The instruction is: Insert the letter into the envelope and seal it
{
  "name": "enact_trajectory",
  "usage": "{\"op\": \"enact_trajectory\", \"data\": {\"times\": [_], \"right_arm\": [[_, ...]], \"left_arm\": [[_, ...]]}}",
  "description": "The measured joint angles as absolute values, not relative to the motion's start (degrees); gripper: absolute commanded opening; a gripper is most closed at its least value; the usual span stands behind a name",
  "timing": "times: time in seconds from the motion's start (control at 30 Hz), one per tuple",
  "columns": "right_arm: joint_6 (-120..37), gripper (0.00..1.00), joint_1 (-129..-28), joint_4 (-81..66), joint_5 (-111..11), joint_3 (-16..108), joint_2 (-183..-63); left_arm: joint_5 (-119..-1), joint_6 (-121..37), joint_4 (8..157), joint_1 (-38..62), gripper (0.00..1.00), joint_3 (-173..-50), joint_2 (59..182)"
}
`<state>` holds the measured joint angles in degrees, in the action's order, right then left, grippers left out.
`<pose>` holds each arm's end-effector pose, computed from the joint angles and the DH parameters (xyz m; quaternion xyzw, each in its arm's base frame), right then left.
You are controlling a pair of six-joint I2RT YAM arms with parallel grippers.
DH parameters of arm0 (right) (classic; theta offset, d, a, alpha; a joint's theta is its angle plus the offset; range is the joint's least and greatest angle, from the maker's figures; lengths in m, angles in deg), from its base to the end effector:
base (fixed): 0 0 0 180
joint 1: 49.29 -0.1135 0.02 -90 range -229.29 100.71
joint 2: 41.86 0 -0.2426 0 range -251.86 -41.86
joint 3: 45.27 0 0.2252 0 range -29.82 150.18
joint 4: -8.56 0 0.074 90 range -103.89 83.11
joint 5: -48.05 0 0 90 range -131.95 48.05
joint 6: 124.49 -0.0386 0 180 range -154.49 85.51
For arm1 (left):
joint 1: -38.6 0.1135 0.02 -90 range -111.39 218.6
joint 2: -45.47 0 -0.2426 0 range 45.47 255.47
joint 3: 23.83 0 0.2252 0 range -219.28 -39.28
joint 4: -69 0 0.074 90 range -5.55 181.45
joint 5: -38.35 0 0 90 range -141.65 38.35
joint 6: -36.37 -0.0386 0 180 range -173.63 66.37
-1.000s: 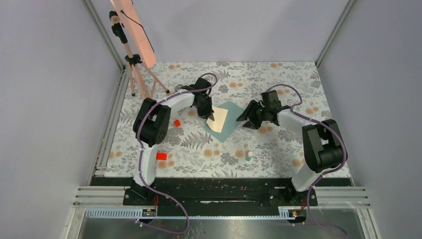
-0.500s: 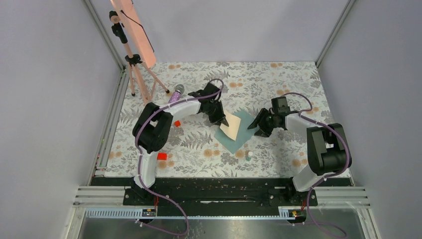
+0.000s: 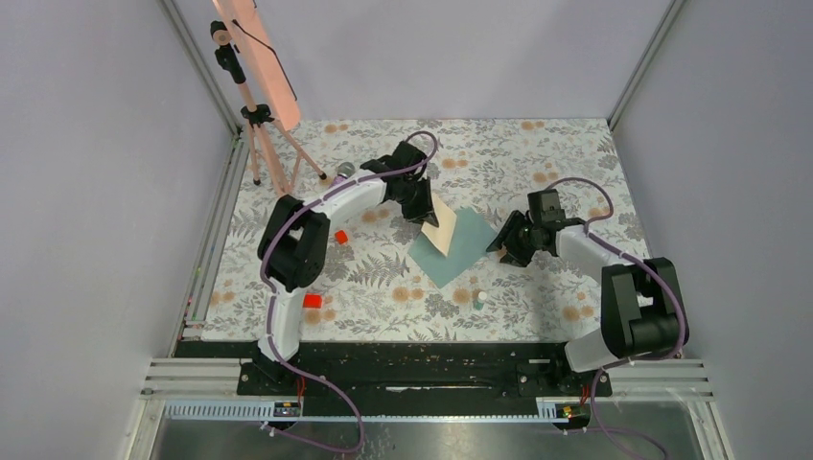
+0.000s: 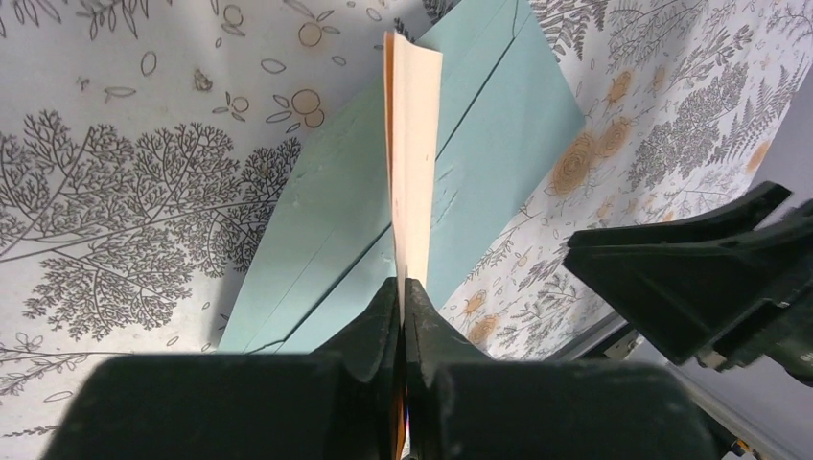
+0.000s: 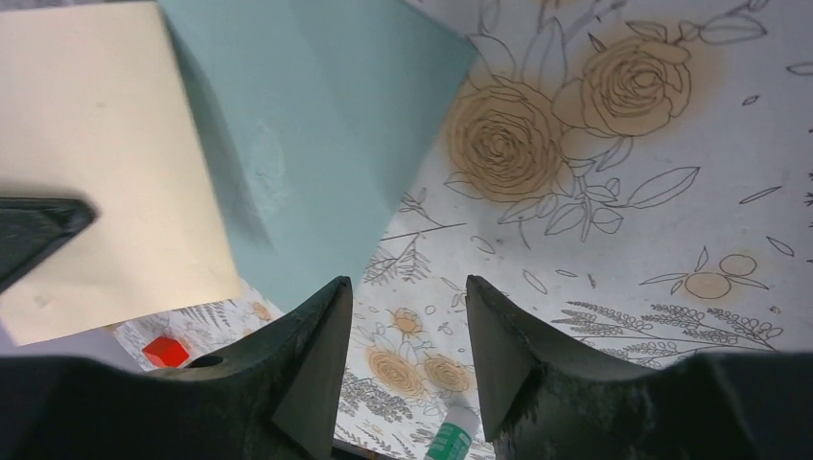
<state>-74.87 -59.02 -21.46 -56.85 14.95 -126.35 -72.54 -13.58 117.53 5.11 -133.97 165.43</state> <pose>0.2614 0.0549 0.1720 0.2111 0.9207 0.2406 0.2231 0.3434 -0.2437 0.1916 -0.0048 0.9474 -0.3003 0.1104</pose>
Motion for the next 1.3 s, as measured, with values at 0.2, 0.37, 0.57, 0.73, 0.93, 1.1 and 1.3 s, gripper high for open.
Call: {"op": "enact_trajectory", "data": {"times": [0.2,0.37,0.57,0.73,0.93,1.1,1.3], "right_arm": [[-76.62,0.54,-59.02,-20.28,-58.34,14.25,-131.81],[-79.02,0.54,-59.04,-17.96,-62.16,18.49,-137.67],[-79.96,0.53,-59.02,-16.56,-63.32,27.39,-145.69],[-79.68,0.52,-59.02,-18.16,-63.73,38.69,-153.71],[-77.67,0.55,-59.02,-20.12,-63.23,43.37,-155.42],[-76.25,0.55,-59.02,-21.7,-60.74,37.05,-149.43],[-75.87,0.54,-59.02,-21.7,-60.02,28.9,-140.53]], "left_arm": [[-70.44,-18.15,120.79,5.35,0.0,-139.39,167.53],[-68.82,-20.16,121.81,6.77,0.0,-139.66,168.93],[-68.28,-21.38,122.64,7.95,0.0,-135.59,169.38],[-69.74,-21.07,123.74,7.86,0.0,-131.2,169.36],[-70.7,-20.29,124.46,7.86,0.0,-128.73,165.56],[-69.28,-19.26,125.09,7.88,0.0,-130.58,160.93],[-67.93,-19.68,124.28,7.88,0.0,-137.27,161.6]]}}
